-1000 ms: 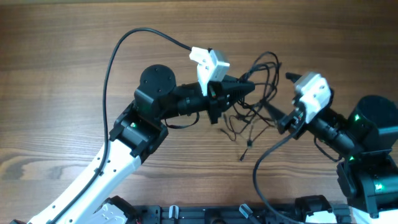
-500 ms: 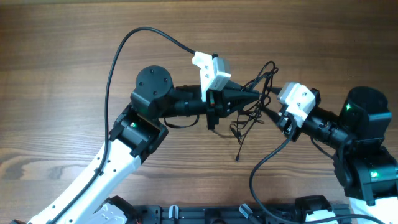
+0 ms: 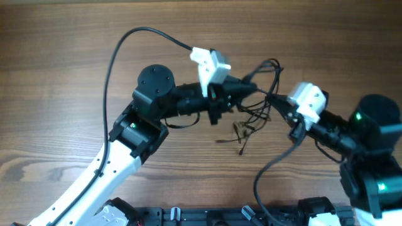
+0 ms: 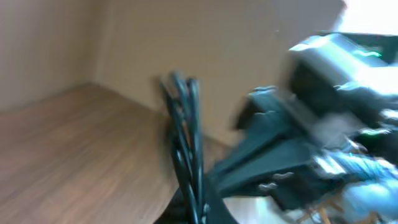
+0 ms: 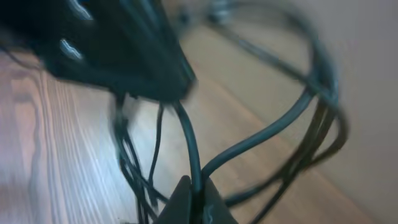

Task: Untangle cables

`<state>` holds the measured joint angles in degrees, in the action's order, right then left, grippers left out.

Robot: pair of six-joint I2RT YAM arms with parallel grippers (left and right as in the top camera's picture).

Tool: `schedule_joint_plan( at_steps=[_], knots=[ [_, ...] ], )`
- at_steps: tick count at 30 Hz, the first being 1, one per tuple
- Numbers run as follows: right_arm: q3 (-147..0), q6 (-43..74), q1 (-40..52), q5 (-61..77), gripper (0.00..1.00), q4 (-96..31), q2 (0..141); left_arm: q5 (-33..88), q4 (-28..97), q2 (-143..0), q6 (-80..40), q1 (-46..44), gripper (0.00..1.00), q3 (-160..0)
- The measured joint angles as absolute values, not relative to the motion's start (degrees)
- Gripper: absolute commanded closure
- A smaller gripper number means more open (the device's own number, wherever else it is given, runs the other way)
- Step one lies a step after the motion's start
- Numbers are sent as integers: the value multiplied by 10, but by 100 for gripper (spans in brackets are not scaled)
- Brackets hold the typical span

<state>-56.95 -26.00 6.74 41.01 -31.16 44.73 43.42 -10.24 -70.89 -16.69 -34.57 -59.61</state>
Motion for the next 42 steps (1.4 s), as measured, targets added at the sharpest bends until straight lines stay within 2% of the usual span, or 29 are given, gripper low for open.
schedule_joint_plan(
  at_steps=[4, 7, 11, 15, 16, 17, 18, 20, 22, 25, 26, 30, 34, 37, 42],
  knots=[
    [-568, -178, 68, 378, 96, -260, 387, 380, -48, -709, -221, -295, 96, -597],
    [-568, -75, 71, 249, 96, -255, 360, 383, -34, -708, -260, -272, 96, -597],
    [-568, 149, 75, 25, 96, -286, 348, 389, -34, -708, -287, -261, 96, -597],
    [-568, 255, 75, -48, 96, -296, 347, 390, -33, -708, -291, -262, 96, -597],
    [-568, 269, 75, -61, 92, -309, 347, 390, -33, -708, -293, -262, 96, -597],
    [-568, 289, 76, -78, 68, -328, 347, 391, -34, -708, -293, -262, 96, -597],
    [-568, 311, 77, -102, 56, -349, 347, 391, -35, -708, -293, -262, 96, -597],
    [-569, 408, 70, -208, 44, -423, 343, 373, -49, -708, -293, -251, 96, -597],
    [-570, 472, 70, -240, 22, -477, 343, 364, -59, -708, -293, -247, 96, -597],
    [-570, 545, 70, -257, 6, -513, 344, 363, -82, -708, -292, -247, 96, -596],
    [-570, 550, 70, -256, 0, -515, 344, 368, -96, -708, -292, -247, 96, -596],
    [-569, 482, 70, -210, 0, -481, 345, 445, -168, -708, -263, -246, 96, -596],
    [-569, 218, 68, 42, 0, -376, 347, 536, -228, -708, -255, -247, 96, -596],
    [-569, 93, 68, 197, 0, -368, 347, 565, -243, -708, -252, -256, 96, -596],
    [-569, 32, 68, 297, 1, -329, 359, 604, -277, -708, -232, -310, 96, -595]
  ],
)
